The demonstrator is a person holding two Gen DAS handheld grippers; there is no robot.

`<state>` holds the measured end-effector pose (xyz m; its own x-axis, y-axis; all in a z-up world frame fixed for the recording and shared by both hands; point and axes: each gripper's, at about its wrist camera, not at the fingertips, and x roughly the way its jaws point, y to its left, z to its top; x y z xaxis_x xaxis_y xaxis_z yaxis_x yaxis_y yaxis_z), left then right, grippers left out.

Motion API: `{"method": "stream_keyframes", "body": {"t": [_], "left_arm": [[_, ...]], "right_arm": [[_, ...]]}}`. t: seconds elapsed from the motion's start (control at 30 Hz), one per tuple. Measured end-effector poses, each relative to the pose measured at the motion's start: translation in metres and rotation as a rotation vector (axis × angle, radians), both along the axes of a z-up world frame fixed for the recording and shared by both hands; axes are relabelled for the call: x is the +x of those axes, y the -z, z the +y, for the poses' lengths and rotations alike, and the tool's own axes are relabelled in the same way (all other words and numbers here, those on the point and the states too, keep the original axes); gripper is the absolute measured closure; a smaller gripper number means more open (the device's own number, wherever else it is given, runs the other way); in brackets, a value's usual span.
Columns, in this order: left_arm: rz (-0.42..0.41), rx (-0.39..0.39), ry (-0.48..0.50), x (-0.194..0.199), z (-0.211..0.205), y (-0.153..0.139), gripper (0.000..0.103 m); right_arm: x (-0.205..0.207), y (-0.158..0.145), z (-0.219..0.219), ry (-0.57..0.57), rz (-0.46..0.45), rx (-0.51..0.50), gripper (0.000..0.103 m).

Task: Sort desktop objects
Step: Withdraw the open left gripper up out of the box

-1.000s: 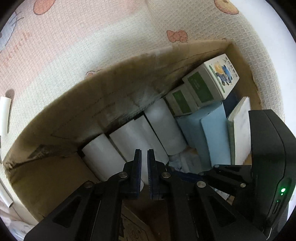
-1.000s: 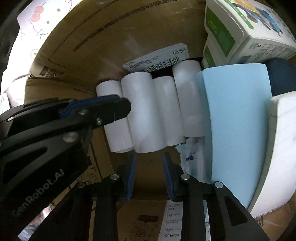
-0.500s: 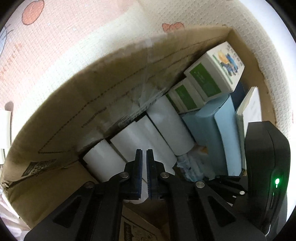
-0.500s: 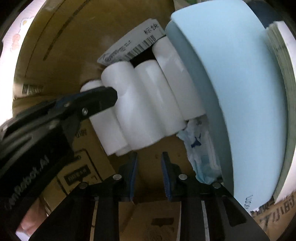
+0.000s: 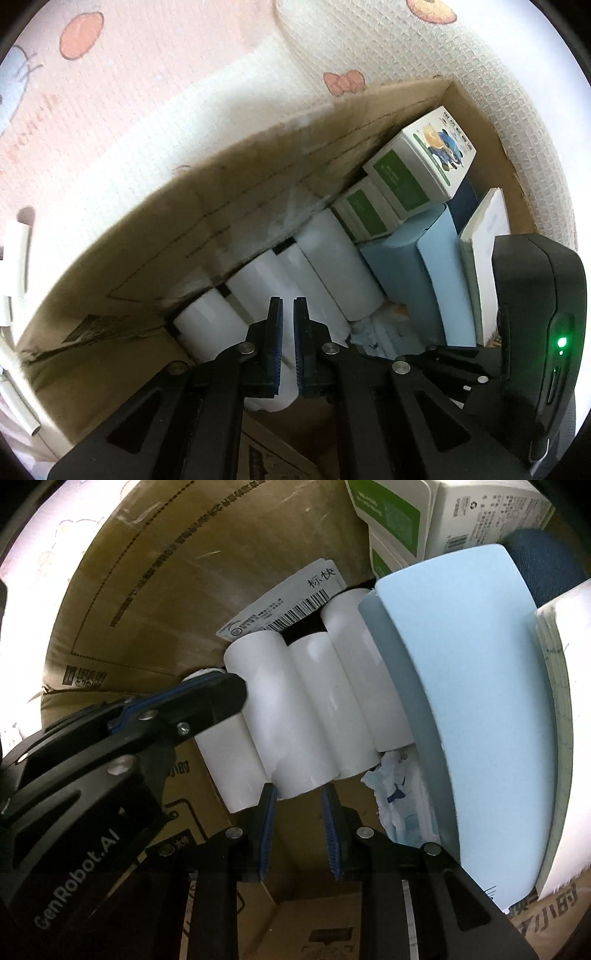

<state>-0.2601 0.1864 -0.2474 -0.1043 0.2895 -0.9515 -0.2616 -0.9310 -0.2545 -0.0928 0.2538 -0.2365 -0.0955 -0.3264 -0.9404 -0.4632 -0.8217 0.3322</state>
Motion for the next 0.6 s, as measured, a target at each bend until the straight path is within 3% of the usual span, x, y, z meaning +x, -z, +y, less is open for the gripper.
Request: {"method": "stream_keyframes", "body": {"t": [0.07, 0.2, 0.3, 0.5, 0.6], "left_arm": [[0.014, -0.013, -0.009, 0.002, -0.004, -0.003, 0.095], [0.021, -0.014, -0.039, 0.007, -0.016, -0.015, 0.073], [0.052, 0.002, -0.035, 0.016, -0.015, -0.029, 0.060], [0.157, 0.099, 0.022, 0.033, -0.018, -0.059, 0.059], [0.250, 0.161, 0.035, 0.053, -0.023, -0.077, 0.059]], "right_arm": [[-0.002, -0.003, -0.007, -0.008, 0.006, 0.023, 0.081], [-0.003, -0.011, -0.023, -0.042, 0.011, 0.034, 0.081], [-0.001, -0.032, -0.038, -0.056, 0.096, 0.045, 0.081], [0.012, -0.074, -0.071, -0.082, 0.165, 0.164, 0.080], [0.022, -0.094, -0.088, -0.093, 0.208, 0.234, 0.080]]}}
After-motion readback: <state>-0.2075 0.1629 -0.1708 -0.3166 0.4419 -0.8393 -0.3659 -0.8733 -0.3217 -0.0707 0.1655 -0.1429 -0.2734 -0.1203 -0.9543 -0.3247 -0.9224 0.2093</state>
